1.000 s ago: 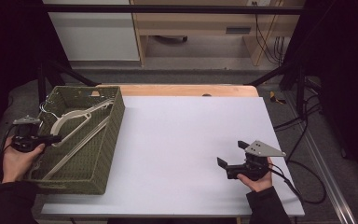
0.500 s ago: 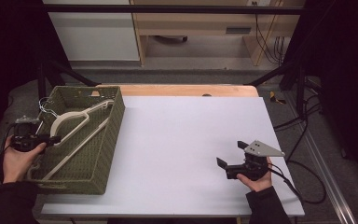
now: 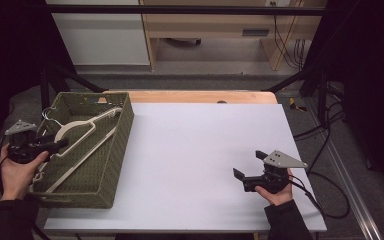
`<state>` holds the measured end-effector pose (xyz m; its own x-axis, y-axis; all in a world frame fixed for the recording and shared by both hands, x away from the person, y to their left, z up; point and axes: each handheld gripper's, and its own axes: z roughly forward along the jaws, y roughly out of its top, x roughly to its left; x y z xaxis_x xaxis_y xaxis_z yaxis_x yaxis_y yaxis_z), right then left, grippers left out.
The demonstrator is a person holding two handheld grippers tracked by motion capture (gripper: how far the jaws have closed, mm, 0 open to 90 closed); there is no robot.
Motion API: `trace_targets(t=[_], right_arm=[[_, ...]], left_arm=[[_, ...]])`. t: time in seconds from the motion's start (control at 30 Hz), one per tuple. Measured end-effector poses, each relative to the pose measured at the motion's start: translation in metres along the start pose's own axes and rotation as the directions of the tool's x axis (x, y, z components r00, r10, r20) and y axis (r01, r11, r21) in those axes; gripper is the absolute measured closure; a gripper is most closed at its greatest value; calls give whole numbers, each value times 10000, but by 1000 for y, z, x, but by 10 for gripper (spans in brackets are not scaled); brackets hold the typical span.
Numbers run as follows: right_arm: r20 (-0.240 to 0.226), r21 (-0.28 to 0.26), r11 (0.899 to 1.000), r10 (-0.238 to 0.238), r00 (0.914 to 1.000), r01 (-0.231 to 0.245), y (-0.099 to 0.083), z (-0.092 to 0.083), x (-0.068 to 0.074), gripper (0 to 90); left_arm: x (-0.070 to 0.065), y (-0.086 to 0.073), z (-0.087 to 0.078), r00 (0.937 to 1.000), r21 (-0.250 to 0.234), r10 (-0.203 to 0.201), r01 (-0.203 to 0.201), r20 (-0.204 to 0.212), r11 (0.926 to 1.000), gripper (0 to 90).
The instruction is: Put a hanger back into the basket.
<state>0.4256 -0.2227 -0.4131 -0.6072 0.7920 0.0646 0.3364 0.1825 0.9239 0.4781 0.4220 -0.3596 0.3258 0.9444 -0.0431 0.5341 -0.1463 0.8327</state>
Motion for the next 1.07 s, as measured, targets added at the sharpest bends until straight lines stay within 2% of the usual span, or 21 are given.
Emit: trace_targets(t=[0.1, 0.23, 0.33, 0.5, 0.7, 0.8, 0.9, 0.97, 1.07], right_arm=[[21, -79, 10000, 15, 10000, -15, 1, -1, 0, 6], [23, -138, 9999, 4, 10000, -3, 1, -3, -1, 6], [28, -216, 9997, 104, 9999, -103, 2, -4, -1, 6], [45, -348, 9993, 103, 9999, -102, 4, -8, -2, 5], [69, -492, 9987, 116, 9999, -112, 5, -13, -3, 5], [72, -571, 9983, 87, 9999, -83, 6, -15, -4, 5], [93, -617, 9981, 76, 9999, -71, 7, -18, -5, 5], [107, -659, 9978, 71, 9999, -64, 7, -19, -5, 5], [57, -675, 9977, 43, 10000, -39, 7, -20, -5, 5]], left_arm=[[-15, 6, -9, 9988, -655, 229, -201, 423, 9976, 338], [-39, 14, -18, 9933, -1392, 673, -539, 937, 9888, 260], [-57, 17, -22, 9861, -1864, 929, -663, 1381, 9802, 219], [-88, 18, -27, 9704, -2544, 1281, -736, 2046, 9643, 138], [-124, 11, -24, 9478, -2853, 1738, -944, 2673, 9538, 73], [-139, 5, -19, 9394, -2934, 1918, -1052, 2842, 9502, 65], [-149, -1, -14, 9330, -2948, 2053, -1153, 2955, 9486, 65], [-153, -5, -10, 9283, -2943, 2004, -1057, 3133, 9498, 65], [-157, -7, -6, 9268, -2868, 2030, -1106, 3161, 9516, 65]])
